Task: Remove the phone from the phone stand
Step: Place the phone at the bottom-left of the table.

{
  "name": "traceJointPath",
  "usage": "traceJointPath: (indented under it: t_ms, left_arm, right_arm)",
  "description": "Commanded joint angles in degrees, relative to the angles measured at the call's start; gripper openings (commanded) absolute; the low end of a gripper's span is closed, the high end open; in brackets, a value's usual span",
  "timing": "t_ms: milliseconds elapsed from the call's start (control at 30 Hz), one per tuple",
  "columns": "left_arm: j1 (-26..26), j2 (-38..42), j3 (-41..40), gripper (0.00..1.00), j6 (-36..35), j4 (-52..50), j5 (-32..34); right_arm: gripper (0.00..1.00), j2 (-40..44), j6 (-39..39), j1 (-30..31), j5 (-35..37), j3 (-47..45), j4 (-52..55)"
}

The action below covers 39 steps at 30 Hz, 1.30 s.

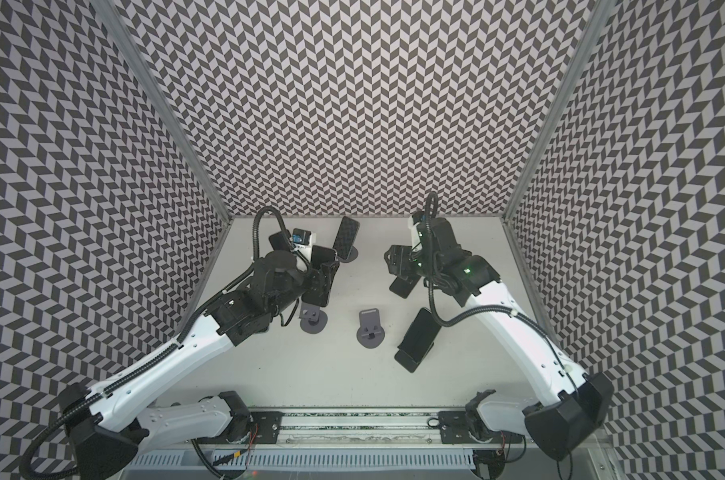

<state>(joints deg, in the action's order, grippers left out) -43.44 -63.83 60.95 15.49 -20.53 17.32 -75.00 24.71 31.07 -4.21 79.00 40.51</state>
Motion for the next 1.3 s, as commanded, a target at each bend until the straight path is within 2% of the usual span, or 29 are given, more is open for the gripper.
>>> traceJointPath:
  t_ms: [0,267,533,933,1267]
  left_arm:
    - [0.28,3.61,-0.94,0.46,3.67,-2.42,2.97]
    - [0.24,9.96,-5.84,0.45,9.7,-8.49,3.33]
    - [0.24,14.83,-11.19,0.44,15.58,-12.64,2.37]
    - [0.29,20.27,-23.05,0.44,27.43,-13.0,2.57]
    - [0.47,23.12,-31.21,0.45,32.65,-11.18,1.51]
  right_arm:
    - [0.79,-1.46,0.32,3.26,1.53,2.43,-3.2]
    - [0.79,-3.29,2.07,9.36,2.7,2.19,-5.49]
    - [0.79,-3.33,4.48,12.76,3.12,1.68,-8.16]
    - [0.79,-0.32,5.39,13.4,3.42,-4.34,-9.75]
    - [0.79,0.4,5.97,13.43,3.37,-5.56,-10.72]
